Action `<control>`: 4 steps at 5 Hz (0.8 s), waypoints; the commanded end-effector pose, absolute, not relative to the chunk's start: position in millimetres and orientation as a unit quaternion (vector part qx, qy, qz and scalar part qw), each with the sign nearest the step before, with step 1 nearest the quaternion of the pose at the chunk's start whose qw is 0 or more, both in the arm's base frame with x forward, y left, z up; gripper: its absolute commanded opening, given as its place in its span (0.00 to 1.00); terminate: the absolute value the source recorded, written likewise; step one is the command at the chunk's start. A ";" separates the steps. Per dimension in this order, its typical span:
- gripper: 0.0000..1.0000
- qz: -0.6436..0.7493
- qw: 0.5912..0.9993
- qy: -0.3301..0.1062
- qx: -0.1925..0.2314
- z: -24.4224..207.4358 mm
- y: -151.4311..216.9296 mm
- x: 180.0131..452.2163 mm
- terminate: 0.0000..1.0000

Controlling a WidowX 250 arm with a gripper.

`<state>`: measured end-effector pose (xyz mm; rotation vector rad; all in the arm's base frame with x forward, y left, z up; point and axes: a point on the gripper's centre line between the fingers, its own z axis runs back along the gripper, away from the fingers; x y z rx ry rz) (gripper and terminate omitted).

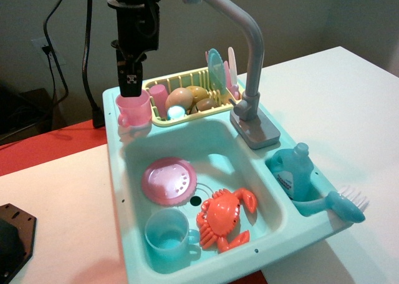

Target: Put cup from counter to sink

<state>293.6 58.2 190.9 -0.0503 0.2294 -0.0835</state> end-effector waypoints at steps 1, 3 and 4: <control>1.00 -0.042 0.992 0.114 -0.025 190.9 58.2 293.6 0.00; 1.00 -0.035 0.992 0.116 -0.033 171.0 59.4 296.7 0.00; 0.00 -0.028 0.993 0.114 -0.031 164.4 61.1 294.0 0.00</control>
